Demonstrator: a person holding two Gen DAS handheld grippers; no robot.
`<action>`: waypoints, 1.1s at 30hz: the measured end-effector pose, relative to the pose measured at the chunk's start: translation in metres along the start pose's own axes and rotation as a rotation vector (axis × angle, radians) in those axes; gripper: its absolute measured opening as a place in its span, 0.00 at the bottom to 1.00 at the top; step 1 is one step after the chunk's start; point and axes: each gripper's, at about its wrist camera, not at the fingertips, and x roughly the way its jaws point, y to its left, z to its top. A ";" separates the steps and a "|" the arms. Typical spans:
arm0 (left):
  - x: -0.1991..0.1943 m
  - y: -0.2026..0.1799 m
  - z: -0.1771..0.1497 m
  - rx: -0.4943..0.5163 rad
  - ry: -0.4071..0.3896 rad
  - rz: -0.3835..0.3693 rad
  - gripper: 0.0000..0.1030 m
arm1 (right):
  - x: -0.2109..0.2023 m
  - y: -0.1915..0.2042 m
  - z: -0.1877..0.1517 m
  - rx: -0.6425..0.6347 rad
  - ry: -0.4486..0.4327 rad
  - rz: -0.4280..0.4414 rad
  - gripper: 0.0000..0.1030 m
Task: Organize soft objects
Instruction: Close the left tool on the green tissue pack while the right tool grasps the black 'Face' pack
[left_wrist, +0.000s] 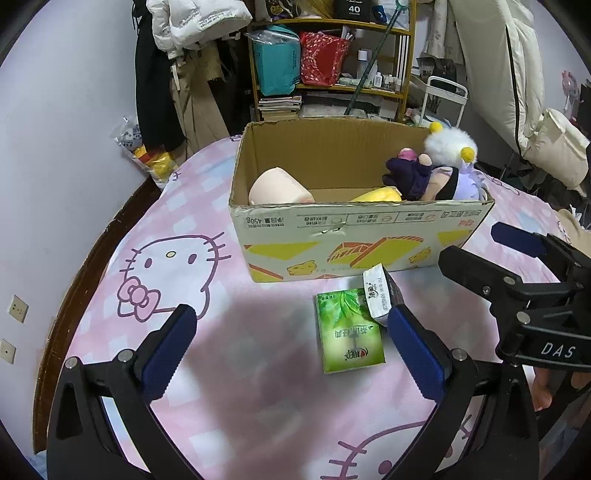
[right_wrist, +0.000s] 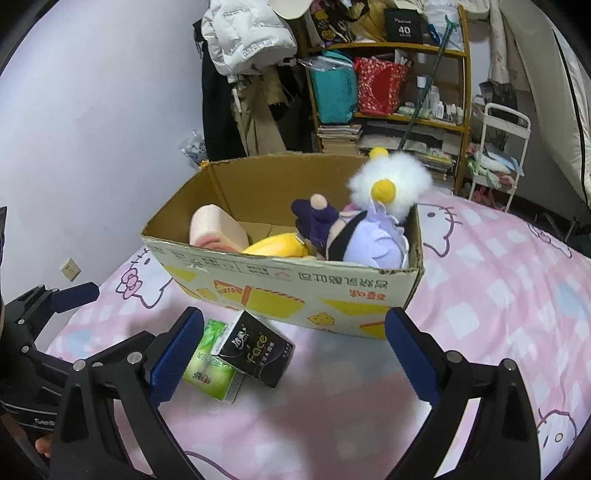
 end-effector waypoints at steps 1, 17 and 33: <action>0.002 0.000 0.000 -0.004 0.000 0.001 0.99 | 0.002 -0.001 0.000 0.002 0.004 -0.001 1.00; 0.044 -0.003 -0.001 -0.031 0.098 -0.077 0.99 | 0.023 0.000 0.001 0.077 0.065 0.031 1.00; 0.075 -0.009 -0.010 -0.064 0.202 -0.130 0.99 | 0.060 0.014 -0.007 0.075 0.190 0.043 0.97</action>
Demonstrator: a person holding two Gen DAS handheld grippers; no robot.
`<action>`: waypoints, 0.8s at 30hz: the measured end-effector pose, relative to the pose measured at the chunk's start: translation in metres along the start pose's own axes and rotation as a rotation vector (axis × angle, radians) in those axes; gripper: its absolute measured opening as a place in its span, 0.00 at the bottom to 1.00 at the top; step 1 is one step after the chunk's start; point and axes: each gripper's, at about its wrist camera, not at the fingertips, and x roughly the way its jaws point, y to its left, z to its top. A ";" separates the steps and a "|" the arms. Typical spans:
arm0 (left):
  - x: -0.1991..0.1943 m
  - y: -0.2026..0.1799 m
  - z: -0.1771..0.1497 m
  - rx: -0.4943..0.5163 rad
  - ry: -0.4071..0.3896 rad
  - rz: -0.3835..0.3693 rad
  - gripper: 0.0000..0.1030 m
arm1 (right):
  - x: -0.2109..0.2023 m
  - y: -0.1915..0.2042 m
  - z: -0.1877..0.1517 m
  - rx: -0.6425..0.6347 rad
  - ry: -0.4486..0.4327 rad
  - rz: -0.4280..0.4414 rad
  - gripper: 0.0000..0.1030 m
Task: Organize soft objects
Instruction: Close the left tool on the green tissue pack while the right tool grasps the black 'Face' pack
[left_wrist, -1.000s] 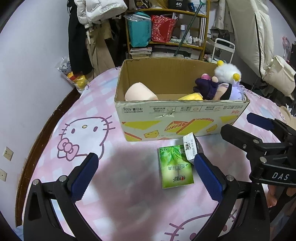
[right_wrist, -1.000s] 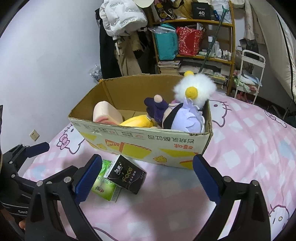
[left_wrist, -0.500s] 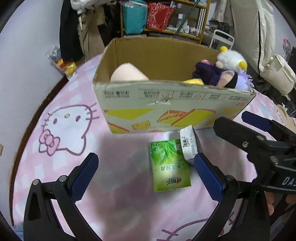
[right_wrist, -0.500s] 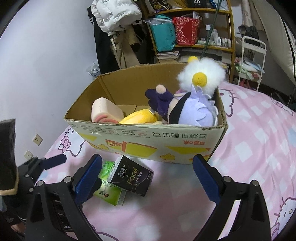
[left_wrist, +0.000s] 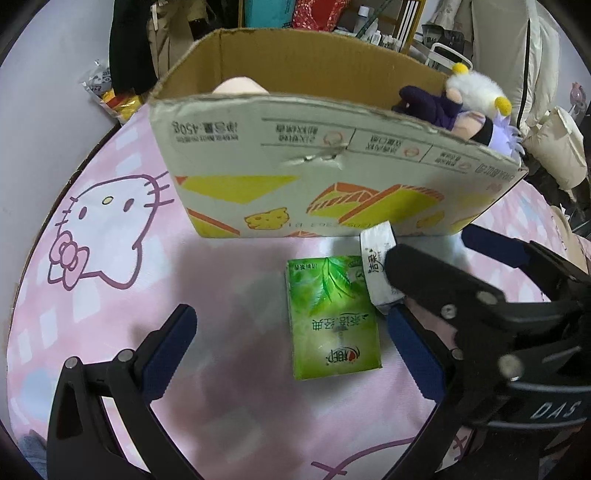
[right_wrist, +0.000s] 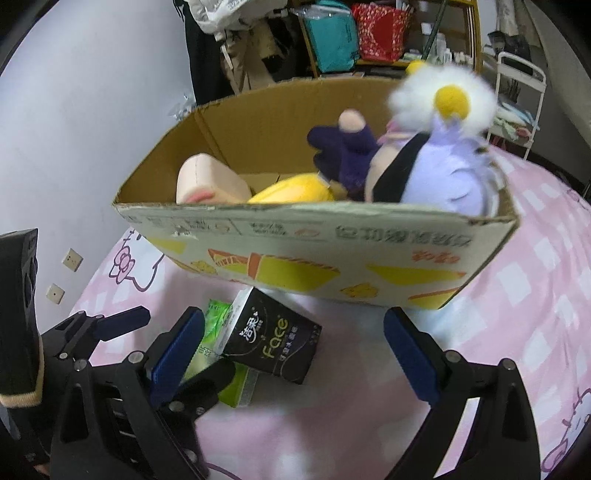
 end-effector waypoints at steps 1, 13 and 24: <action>0.002 0.000 0.000 -0.001 0.007 -0.005 0.99 | 0.004 0.001 0.000 0.010 0.013 0.012 0.94; 0.024 0.004 -0.003 -0.020 0.067 -0.005 0.99 | 0.037 0.011 -0.008 0.003 0.112 0.041 0.70; 0.033 -0.009 -0.013 0.017 0.059 0.007 0.82 | 0.020 -0.001 -0.004 0.022 0.070 0.039 0.46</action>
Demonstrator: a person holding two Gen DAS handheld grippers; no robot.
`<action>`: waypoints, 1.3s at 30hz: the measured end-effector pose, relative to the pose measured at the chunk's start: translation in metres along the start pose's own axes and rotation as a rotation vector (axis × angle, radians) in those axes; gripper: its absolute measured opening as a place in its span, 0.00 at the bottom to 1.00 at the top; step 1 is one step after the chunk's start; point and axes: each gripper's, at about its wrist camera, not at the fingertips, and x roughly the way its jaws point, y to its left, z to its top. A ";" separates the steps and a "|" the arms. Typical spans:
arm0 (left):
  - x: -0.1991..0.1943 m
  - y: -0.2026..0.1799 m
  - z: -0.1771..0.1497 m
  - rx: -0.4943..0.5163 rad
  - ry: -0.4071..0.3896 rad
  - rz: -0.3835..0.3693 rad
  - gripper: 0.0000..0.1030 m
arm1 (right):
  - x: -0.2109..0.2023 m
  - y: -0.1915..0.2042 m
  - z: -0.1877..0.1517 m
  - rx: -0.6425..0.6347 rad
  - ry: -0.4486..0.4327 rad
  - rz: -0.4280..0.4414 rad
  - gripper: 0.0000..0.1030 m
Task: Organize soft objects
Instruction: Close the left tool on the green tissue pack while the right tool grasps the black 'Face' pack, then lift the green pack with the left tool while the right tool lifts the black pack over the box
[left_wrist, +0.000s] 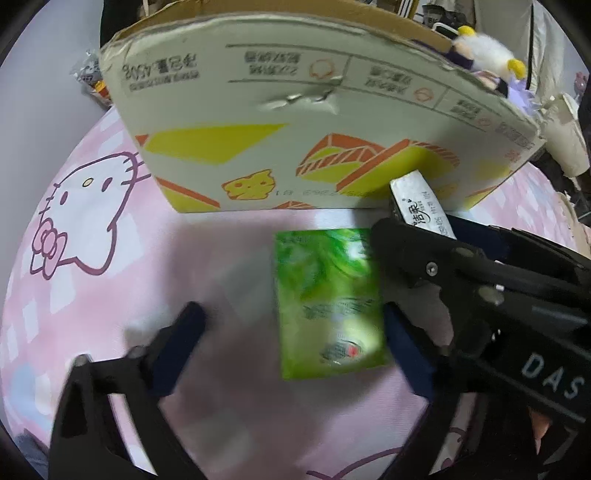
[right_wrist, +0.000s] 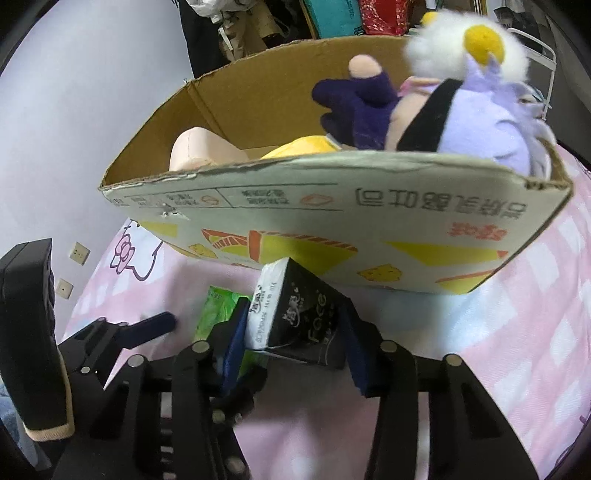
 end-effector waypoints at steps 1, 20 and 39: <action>0.000 0.000 0.000 -0.001 -0.004 -0.001 0.80 | -0.002 -0.001 0.000 0.000 -0.005 -0.003 0.43; -0.052 0.009 -0.010 -0.015 -0.093 -0.005 0.51 | -0.047 0.000 -0.005 -0.039 -0.129 -0.019 0.27; -0.174 -0.009 -0.024 0.063 -0.516 0.134 0.52 | -0.150 0.004 -0.002 -0.100 -0.397 0.023 0.26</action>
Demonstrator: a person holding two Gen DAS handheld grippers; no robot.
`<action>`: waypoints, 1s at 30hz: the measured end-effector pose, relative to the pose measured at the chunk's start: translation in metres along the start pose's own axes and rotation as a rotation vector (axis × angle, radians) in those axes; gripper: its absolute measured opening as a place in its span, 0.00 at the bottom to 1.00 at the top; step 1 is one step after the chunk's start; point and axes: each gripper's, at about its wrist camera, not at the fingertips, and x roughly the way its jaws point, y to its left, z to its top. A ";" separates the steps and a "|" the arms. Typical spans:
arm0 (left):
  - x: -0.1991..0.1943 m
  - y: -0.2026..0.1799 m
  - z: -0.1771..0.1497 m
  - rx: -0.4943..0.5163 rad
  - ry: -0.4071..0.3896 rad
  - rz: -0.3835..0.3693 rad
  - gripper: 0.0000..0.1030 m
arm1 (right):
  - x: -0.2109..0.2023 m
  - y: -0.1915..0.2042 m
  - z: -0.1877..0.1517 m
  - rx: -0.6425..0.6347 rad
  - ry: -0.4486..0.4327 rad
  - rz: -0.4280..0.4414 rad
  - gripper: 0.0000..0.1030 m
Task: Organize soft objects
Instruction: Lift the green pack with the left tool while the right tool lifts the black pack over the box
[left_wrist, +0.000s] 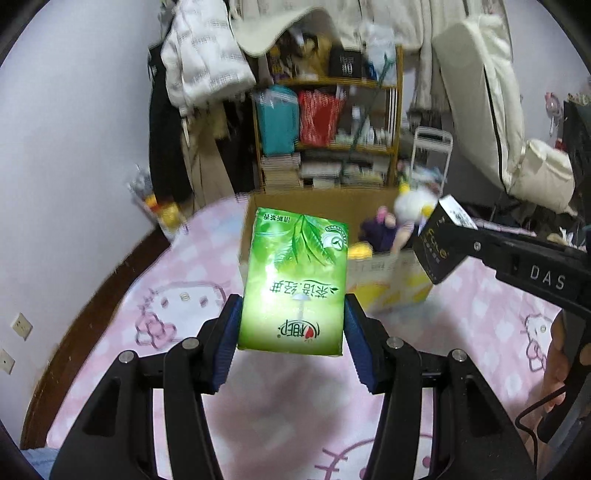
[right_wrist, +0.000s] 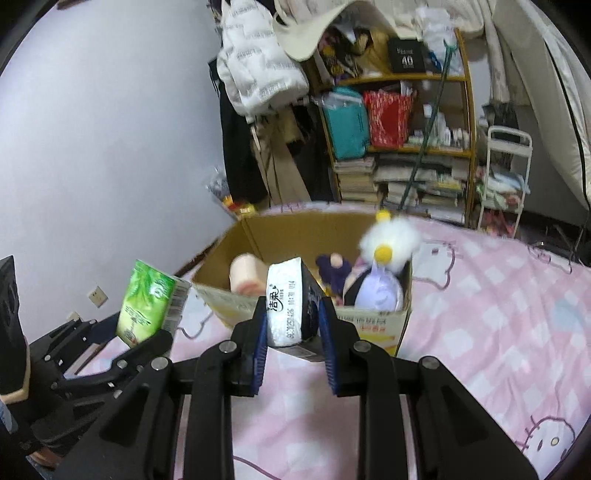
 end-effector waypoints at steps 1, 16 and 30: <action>-0.006 0.000 0.004 0.002 -0.027 0.007 0.52 | -0.004 0.000 0.002 -0.003 -0.018 0.005 0.26; -0.029 0.014 0.046 -0.012 -0.244 0.019 0.52 | -0.025 0.003 0.026 -0.058 -0.198 0.011 0.26; 0.009 0.009 0.084 0.027 -0.250 0.012 0.52 | 0.018 -0.005 0.056 -0.085 -0.194 0.004 0.20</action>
